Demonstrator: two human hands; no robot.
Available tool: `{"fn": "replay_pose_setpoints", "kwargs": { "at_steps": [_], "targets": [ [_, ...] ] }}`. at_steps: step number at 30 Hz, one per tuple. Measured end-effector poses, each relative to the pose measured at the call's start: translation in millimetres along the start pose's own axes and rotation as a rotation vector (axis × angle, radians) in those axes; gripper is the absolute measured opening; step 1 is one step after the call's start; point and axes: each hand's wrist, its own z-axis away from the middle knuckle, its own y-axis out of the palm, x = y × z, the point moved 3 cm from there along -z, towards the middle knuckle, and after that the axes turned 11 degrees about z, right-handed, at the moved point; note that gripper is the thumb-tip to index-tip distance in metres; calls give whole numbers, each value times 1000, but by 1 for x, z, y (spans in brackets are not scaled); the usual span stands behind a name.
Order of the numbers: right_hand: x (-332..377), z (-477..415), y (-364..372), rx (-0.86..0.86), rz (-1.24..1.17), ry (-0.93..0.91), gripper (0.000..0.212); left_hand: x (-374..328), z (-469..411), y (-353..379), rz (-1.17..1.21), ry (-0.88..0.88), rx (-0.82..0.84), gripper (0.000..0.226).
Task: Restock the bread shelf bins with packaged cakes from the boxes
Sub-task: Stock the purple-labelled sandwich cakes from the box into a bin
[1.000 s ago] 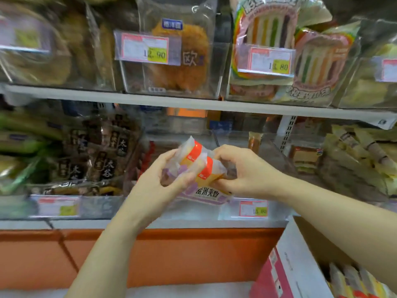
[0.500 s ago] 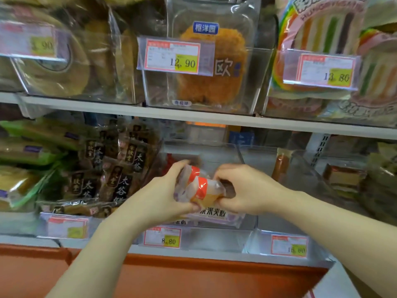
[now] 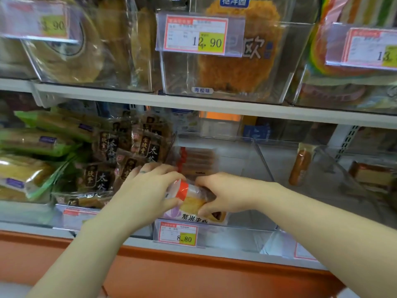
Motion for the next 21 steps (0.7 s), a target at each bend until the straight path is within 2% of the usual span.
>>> {"fn": "replay_pose_setpoints", "kwargs": {
  "at_steps": [3, 6, 8, 11, 12, 14, 18, 21],
  "targets": [
    [-3, 6, 3, 13, -84, 23, 62, 4, 1, 2, -64, -46, 76, 40],
    [-11, 19, 5, 5, -130, 46, 71, 9, 7, 7, -153, -84, 177, 46],
    [-15, 26, 8, 31, -144, 49, 70, 9, 11, 9, -194, -86, 209, 61],
    [-13, 28, 11, 49, -175, 57, 65, 5, 10, 11, -209, -88, 190, 100],
    [-13, 27, 12, 44, -172, 63, 63, 4, 8, 14, -226, -74, 191, 103],
    [-12, 24, 17, 35, -164, 81, 60, 5, 6, 25, -268, -48, 212, 94],
    [-9, 21, 26, 5, -185, 87, 57, 2, 9, 31, -343, -51, 216, 52],
    [-7, 20, 29, -5, -179, 78, 52, 3, 11, 35, -426, -10, 176, 50]
  ]
}}
